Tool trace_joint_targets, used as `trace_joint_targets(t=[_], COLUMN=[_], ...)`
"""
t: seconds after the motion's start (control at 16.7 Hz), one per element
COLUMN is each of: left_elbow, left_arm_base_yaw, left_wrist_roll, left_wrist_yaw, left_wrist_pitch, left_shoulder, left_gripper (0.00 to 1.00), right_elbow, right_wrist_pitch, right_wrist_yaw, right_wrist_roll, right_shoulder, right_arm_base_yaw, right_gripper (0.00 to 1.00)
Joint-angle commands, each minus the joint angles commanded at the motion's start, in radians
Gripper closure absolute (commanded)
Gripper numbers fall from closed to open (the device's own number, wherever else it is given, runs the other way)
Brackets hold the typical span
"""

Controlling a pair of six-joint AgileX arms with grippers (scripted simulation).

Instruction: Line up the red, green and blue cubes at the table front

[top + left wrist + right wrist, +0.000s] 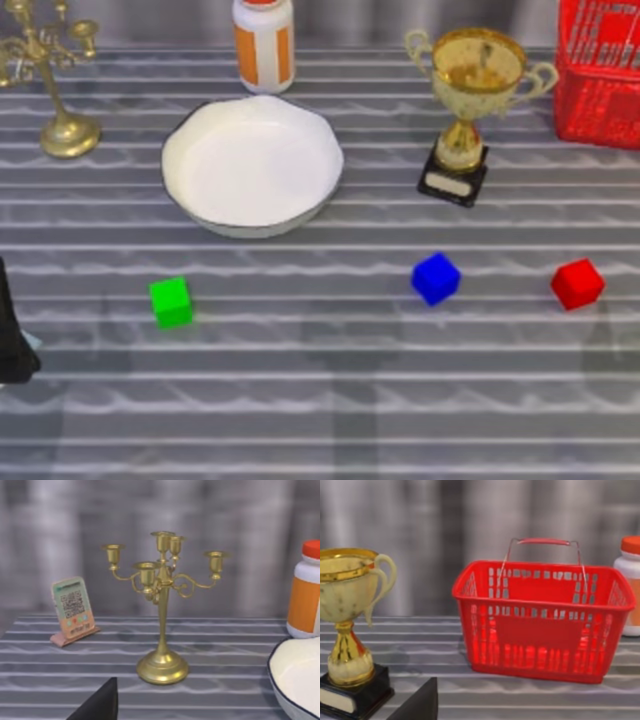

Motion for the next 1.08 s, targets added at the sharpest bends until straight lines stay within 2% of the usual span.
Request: trace_joint_targets(t=[0.24, 0.48, 0.66, 1.08], left_elbow=[0.0, 0.0, 0.0, 0.0], left_arm_base_yaw=[0.0, 0.0, 0.0, 0.0], left_wrist_roll=[0.0, 0.0, 0.0, 0.0], left_wrist_yaw=[0.0, 0.0, 0.0, 0.0], left_wrist_pitch=[0.0, 0.0, 0.0, 0.0], left_shoulder=[0.0, 0.0, 0.0, 0.0], left_gripper=[0.0, 0.0, 0.0, 0.0], right_elbow=[0.03, 0.203, 0.395, 0.898], right_wrist_pitch=[-0.021, -0.136, -0.27, -0.655], right_wrist_yaw=[-0.001, -0.002, -0.001, 0.005], right_wrist_roll=[-0.003, -0.017, -0.035, -0.09], right_shoulder=[0.031, 0.22, 0.474, 1.252], right_arm_base_yaw=[0.005, 0.028, 0.053, 0.121], right_gripper=[0.0, 0.0, 0.0, 0.0])
